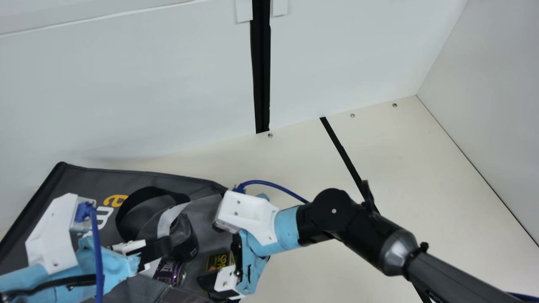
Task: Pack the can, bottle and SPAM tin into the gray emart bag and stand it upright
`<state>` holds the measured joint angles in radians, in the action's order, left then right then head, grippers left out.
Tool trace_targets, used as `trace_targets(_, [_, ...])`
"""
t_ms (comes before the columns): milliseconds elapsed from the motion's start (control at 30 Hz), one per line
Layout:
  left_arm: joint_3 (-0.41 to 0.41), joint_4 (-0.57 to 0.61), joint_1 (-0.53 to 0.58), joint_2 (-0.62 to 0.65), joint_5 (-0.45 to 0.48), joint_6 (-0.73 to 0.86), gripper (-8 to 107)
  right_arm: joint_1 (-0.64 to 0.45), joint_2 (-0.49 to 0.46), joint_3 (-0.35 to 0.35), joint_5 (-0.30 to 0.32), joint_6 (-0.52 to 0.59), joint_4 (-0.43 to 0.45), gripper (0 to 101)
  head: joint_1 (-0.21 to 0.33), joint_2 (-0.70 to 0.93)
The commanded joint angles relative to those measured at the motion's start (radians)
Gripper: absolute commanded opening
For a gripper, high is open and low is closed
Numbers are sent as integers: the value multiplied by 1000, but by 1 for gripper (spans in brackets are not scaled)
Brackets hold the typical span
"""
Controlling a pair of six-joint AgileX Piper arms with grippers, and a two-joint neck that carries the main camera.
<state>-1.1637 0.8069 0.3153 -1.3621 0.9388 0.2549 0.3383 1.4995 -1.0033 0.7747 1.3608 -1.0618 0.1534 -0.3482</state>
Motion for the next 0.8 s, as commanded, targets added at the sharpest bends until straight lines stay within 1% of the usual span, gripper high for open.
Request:
trace_targets(0, [0,0,0,0,0,0,-8,-12,-19,12,12,1,-2,95,21,-1])
trace_targets(433, [0,0,0,0,0,0,-8,-115,-149,90,95,15,22,95,21,-1])
trace_targets(767, [0,0,0,0,0,0,-8,-217,-232,122,147,2,60,95,21,-1])
